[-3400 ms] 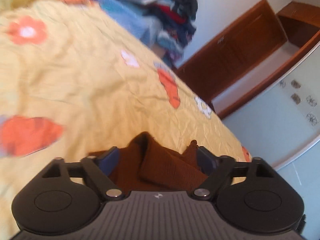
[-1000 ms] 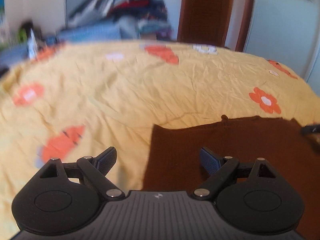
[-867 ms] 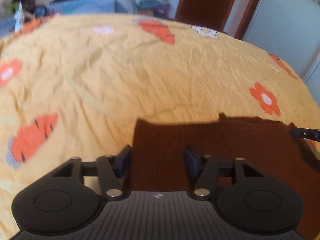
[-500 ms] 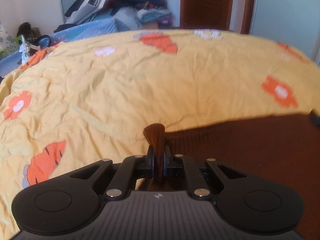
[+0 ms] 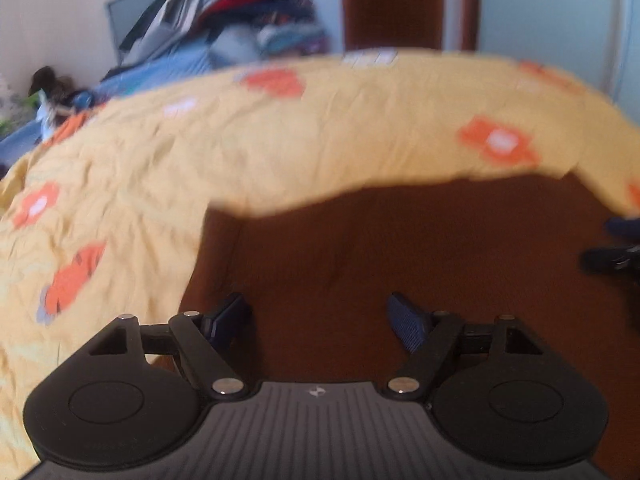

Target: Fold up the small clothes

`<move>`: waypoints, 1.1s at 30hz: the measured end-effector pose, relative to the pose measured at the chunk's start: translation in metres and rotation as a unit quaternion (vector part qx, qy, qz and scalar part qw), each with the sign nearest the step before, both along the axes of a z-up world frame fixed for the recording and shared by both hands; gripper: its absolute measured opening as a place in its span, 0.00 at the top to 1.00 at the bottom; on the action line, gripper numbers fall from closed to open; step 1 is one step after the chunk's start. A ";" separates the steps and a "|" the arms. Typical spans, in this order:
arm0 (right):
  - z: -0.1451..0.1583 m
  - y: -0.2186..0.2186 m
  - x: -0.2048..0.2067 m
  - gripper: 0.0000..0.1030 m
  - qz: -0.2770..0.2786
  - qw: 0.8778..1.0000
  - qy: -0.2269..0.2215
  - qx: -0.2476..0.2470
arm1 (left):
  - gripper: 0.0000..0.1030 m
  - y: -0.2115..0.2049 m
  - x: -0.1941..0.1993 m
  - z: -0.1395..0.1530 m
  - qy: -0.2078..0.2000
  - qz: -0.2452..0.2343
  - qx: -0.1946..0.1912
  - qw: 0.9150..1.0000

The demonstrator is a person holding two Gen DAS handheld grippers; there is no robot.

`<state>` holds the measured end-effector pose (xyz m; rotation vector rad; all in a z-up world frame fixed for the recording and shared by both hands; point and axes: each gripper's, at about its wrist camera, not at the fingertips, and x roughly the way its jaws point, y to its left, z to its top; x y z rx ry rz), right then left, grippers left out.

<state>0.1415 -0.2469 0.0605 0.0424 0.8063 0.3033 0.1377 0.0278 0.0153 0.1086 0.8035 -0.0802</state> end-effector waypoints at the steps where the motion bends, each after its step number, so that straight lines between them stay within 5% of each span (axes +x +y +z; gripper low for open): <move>1: -0.007 0.003 -0.003 0.27 0.008 1.000 -0.013 -0.017 | 0.18 0.011 -0.005 -0.005 -0.018 -0.001 -0.008 1.000; 4: -0.019 -0.003 -0.021 0.27 0.034 0.996 -0.060 -0.058 | 0.14 0.032 -0.012 -0.008 -0.030 0.020 -0.021 0.999; 9: -0.012 0.003 -0.018 0.25 0.025 0.995 -0.052 -0.078 | 0.10 0.020 -0.018 0.005 -0.014 0.053 0.012 0.998; 13: 0.016 0.007 -0.050 0.18 0.007 0.997 -0.074 -0.036 | 0.09 -0.010 -0.072 0.026 -0.051 -0.014 -0.021 0.998; 16: 0.014 0.024 -0.073 0.14 0.049 0.996 -0.062 -0.032 | 0.09 -0.036 -0.090 0.011 -0.042 -0.050 0.023 0.998; 19: -0.012 0.040 -0.086 0.11 0.074 0.991 -0.042 -0.104 | 0.09 -0.020 -0.102 -0.009 -0.054 -0.051 0.011 0.997; 25: -0.017 0.019 -0.103 0.09 0.074 0.992 -0.062 -0.079 | 0.10 -0.015 -0.110 0.005 -0.035 -0.035 0.029 0.998; 29: 0.008 0.038 -0.114 0.11 0.059 0.995 -0.056 -0.064 | 0.10 -0.038 -0.140 0.026 -0.069 -0.084 0.010 0.994; 33: 0.001 0.062 -0.132 0.09 0.106 0.991 -0.044 -0.067 | 0.10 -0.050 -0.140 -0.004 -0.029 -0.097 0.040 0.994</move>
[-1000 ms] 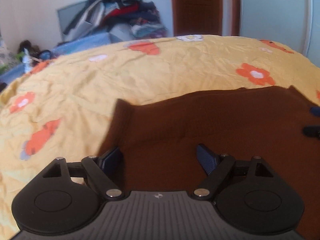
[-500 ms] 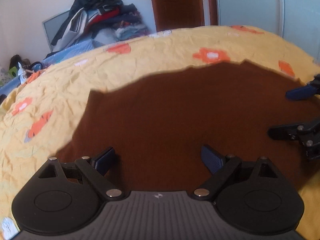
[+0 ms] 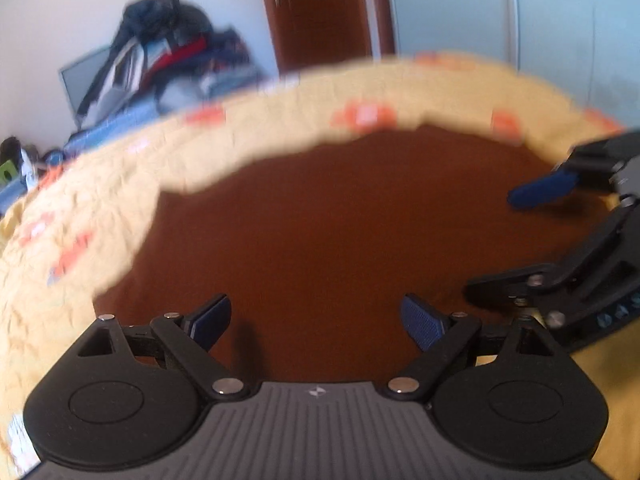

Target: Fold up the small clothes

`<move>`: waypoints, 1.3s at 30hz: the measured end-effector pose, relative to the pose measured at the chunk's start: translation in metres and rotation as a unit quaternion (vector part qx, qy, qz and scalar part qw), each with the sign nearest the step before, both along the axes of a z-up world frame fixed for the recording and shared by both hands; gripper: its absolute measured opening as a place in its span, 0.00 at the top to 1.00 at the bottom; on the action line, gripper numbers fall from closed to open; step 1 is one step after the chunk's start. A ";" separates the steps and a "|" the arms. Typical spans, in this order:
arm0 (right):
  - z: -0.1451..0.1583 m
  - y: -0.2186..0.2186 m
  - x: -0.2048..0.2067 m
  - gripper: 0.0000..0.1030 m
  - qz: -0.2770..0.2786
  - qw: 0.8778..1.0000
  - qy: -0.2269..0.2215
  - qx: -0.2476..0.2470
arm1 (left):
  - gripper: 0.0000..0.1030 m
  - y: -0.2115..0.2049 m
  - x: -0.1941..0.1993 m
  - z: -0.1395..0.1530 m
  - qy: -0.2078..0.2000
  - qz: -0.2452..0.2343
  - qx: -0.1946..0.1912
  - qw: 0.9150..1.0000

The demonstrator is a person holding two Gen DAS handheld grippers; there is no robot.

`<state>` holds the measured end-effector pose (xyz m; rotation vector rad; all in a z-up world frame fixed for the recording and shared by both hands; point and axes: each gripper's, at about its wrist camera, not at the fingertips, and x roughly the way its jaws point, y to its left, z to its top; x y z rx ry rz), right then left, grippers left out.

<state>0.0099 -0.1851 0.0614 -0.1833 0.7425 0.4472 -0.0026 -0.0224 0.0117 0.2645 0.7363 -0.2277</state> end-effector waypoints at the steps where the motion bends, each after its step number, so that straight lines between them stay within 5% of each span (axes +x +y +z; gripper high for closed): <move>1: -0.011 0.003 -0.001 0.08 0.002 1.000 0.011 -0.018 | 0.10 0.008 -0.002 -0.004 -0.008 0.004 -0.028 1.000; 3: -0.025 -0.003 -0.011 0.00 0.007 1.000 -0.004 -0.017 | 0.10 0.019 0.000 -0.006 0.005 0.012 -0.055 0.998; 9: -0.022 -0.001 -0.019 0.03 0.012 0.999 0.012 -0.030 | 0.10 0.017 -0.006 0.007 0.017 0.028 -0.056 0.998; 15: 0.008 -0.035 -0.017 0.03 -0.050 0.996 0.008 0.077 | 0.10 0.054 0.001 0.003 0.037 0.088 -0.091 0.991; 18: -0.015 -0.037 -0.008 0.00 -0.052 0.997 0.048 0.027 | 0.11 0.055 -0.005 0.003 0.024 0.075 -0.075 0.994; 21: -0.018 -0.031 -0.023 0.05 -0.004 0.999 0.017 -0.030 | 0.10 0.068 -0.017 0.020 0.004 0.085 -0.097 0.992; 24: 0.002 -0.057 -0.021 0.07 -0.044 0.999 0.011 0.028 | 0.10 0.093 -0.020 0.027 -0.011 0.125 -0.114 0.986; 29: 0.011 -0.108 0.004 0.16 -0.148 0.985 0.026 0.087 | 0.11 0.124 0.003 0.020 0.022 0.176 -0.134 0.975; 30: 0.010 -0.111 0.008 0.23 -0.152 0.985 0.027 0.082 | 0.14 0.127 0.007 0.018 0.027 0.178 -0.138 0.974; 33: 0.002 -0.121 0.021 0.46 -0.155 0.983 0.060 0.082 | 0.64 0.131 0.014 0.011 0.062 0.173 -0.162 0.970; 36: 0.001 -0.119 0.022 0.71 -0.140 0.984 0.064 0.090 | 0.78 0.139 0.008 0.018 0.053 0.182 -0.173 0.967; 39: 0.014 -0.115 0.014 0.73 -0.126 0.987 0.045 0.087 | 0.81 0.142 -0.004 0.011 0.053 0.186 -0.161 0.968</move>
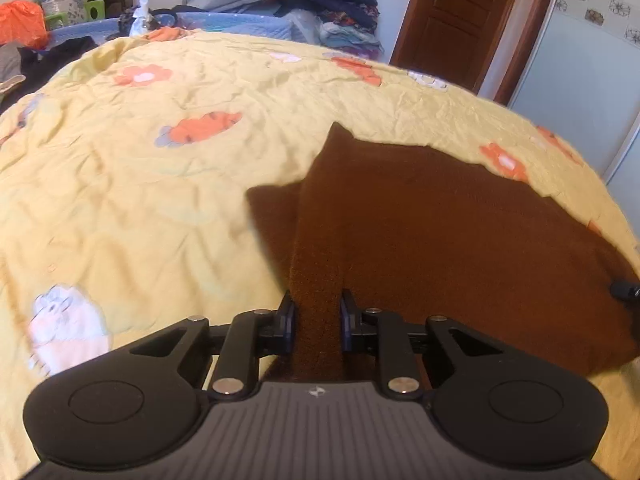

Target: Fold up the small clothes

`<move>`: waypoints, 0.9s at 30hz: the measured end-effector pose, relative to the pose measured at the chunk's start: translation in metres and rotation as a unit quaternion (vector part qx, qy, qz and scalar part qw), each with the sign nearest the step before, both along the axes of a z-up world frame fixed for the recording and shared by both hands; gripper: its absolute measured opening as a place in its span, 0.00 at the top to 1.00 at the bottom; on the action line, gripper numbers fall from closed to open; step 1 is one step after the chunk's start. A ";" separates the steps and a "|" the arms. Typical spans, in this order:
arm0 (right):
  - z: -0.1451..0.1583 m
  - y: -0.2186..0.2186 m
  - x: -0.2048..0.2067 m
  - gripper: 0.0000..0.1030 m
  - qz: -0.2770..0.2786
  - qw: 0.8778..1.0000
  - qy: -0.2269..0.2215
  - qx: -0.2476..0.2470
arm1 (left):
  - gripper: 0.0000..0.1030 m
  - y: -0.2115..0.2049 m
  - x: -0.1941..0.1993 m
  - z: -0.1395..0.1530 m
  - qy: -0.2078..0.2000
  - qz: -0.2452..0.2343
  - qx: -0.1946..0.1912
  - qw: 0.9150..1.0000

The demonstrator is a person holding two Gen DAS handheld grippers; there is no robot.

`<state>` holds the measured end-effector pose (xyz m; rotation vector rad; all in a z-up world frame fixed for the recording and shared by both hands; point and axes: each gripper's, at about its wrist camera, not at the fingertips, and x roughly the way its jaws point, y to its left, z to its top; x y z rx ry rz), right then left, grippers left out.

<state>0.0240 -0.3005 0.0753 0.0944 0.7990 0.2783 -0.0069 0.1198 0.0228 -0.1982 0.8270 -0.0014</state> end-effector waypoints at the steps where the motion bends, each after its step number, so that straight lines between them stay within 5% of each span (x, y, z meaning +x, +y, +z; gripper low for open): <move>1: -0.003 0.000 -0.002 0.73 0.006 1.000 0.000 -0.007 | 0.80 -0.002 -0.003 -0.004 -0.008 -0.003 0.005 1.000; 4: -0.020 -0.005 0.008 0.69 0.011 1.000 0.009 -0.010 | 0.78 -0.008 -0.003 0.003 -0.014 -0.005 0.014 1.000; 6: -0.013 -0.014 0.010 0.40 -0.010 0.999 0.023 0.023 | 0.76 -0.007 -0.006 0.015 -0.024 0.001 0.005 1.000; 8: -0.001 -0.019 0.005 0.31 -0.031 0.999 0.000 0.031 | 0.75 -0.006 -0.012 0.031 -0.048 0.008 0.007 0.999; 11: 0.017 -0.015 0.000 0.31 -0.038 0.998 -0.042 0.021 | 0.56 -0.019 -0.009 0.053 -0.094 0.000 0.027 0.995; 13: 0.023 -0.002 0.006 0.31 -0.023 0.998 -0.061 0.018 | 0.30 -0.037 0.002 0.056 -0.113 -0.019 0.038 0.993; 15: 0.023 0.016 0.021 0.31 0.000 0.998 -0.061 0.023 | 0.29 -0.060 0.021 0.046 -0.102 -0.053 0.050 0.992; 19: -0.002 0.060 0.048 0.26 0.038 0.998 -0.033 -0.025 | 0.26 -0.084 0.052 -0.004 -0.016 -0.060 0.082 0.995; 21: -0.027 0.071 0.048 0.25 0.051 0.993 -0.023 -0.101 | 0.26 -0.083 0.042 -0.011 -0.046 -0.068 0.090 0.993; 23: -0.034 0.056 0.030 0.25 0.069 0.992 -0.066 -0.086 | 0.26 -0.082 0.039 -0.012 -0.048 -0.069 0.086 0.993; 27: -0.026 0.052 0.028 0.24 0.074 0.991 -0.056 -0.095 | 0.26 -0.085 0.041 -0.015 -0.057 -0.062 0.088 0.993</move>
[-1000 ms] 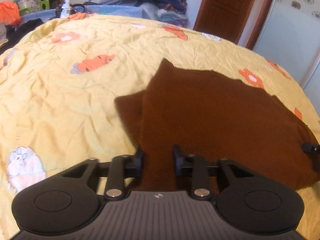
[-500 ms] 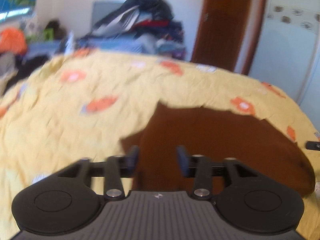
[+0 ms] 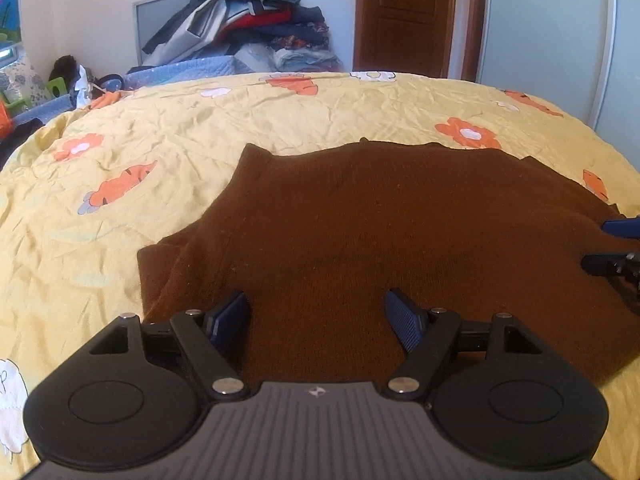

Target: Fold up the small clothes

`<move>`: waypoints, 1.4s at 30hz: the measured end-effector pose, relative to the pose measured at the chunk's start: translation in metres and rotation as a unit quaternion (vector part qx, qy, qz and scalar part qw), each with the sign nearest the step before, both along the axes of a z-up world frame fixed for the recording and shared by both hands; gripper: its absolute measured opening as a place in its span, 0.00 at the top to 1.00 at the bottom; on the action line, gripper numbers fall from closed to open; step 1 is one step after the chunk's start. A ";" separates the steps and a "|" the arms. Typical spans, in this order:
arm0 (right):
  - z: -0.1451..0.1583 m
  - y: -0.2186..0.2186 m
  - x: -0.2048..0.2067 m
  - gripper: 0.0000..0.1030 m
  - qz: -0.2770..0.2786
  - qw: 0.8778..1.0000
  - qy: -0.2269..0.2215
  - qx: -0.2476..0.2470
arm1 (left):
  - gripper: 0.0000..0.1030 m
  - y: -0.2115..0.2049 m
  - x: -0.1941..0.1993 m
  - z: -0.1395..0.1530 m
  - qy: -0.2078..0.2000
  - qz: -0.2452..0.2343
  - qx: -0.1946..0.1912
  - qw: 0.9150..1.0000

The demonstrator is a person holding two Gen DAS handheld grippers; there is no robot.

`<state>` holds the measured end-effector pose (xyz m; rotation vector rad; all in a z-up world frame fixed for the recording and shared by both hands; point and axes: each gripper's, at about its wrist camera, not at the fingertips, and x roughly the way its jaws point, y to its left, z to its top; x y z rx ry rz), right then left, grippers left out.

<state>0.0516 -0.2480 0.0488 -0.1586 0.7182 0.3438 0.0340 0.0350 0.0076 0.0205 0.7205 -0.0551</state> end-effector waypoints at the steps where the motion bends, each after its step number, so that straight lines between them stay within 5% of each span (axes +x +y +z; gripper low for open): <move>1: 0.005 0.003 0.002 0.24 -0.007 1.000 0.006 -0.002 | 0.25 -0.001 0.000 0.000 -0.002 0.002 0.001 1.000; 4: 0.025 0.010 -0.002 0.21 -0.034 0.999 0.006 0.030 | 0.25 0.000 -0.002 0.000 -0.007 0.002 0.000 1.000; 6: 0.030 0.018 -0.007 0.07 -0.013 0.998 -0.002 0.059 | 0.25 -0.001 -0.003 0.000 -0.007 0.002 0.000 1.000; 10: 0.001 0.038 -0.002 0.01 0.008 0.999 0.034 0.010 | 0.25 0.001 -0.006 -0.002 -0.012 -0.003 0.000 1.000; 12: -0.014 0.034 -0.010 0.00 0.020 1.000 -0.011 0.005 | 0.25 0.001 -0.010 -0.003 -0.019 -0.006 0.002 1.000; 15: -0.007 0.033 -0.008 0.00 0.015 1.000 0.006 0.004 | 0.25 0.002 -0.017 0.002 -0.021 0.000 0.001 1.000; 19: 0.013 0.031 -0.025 0.07 0.003 1.000 0.000 0.012 | 0.25 0.014 -0.052 0.019 -0.037 0.001 -0.047 0.998; 21: 0.016 0.025 -0.037 0.02 0.004 0.999 -0.014 0.031 | 0.25 0.019 -0.058 0.010 -0.006 -0.005 -0.053 0.999; 23: 0.003 0.020 -0.036 0.00 -0.003 1.000 0.013 0.025 | 0.25 0.018 -0.066 0.002 -0.021 -0.023 -0.028 0.999; 26: -0.014 0.024 -0.045 0.00 0.028 0.999 -0.014 -0.021 | 0.25 0.011 -0.071 0.012 -0.016 -0.019 -0.006 1.000; 29: 0.005 0.025 -0.043 0.09 0.010 1.000 0.014 -0.009 | 0.25 0.024 -0.086 0.027 -0.035 0.006 -0.057 0.998; 32: 0.012 0.021 -0.056 0.00 0.011 1.000 -0.019 0.016 | 0.25 0.037 -0.076 0.009 0.025 0.012 -0.088 0.996; 34: -0.008 0.021 -0.050 0.00 0.012 1.000 0.014 -0.007 | 0.25 0.031 -0.082 0.007 0.006 0.002 -0.060 0.998; 36: -0.016 0.014 -0.052 0.00 0.020 1.000 0.002 0.007 | 0.25 0.030 -0.088 0.018 0.011 0.009 -0.069 0.998; 39: 0.004 0.010 -0.054 0.04 -0.004 0.999 0.023 0.030 | 0.25 0.048 -0.104 0.033 0.001 0.052 -0.156 0.986; 42: 0.021 -0.006 -0.069 0.02 -0.021 0.995 0.004 0.099 | 0.25 0.072 -0.116 0.023 0.032 0.136 -0.276 0.951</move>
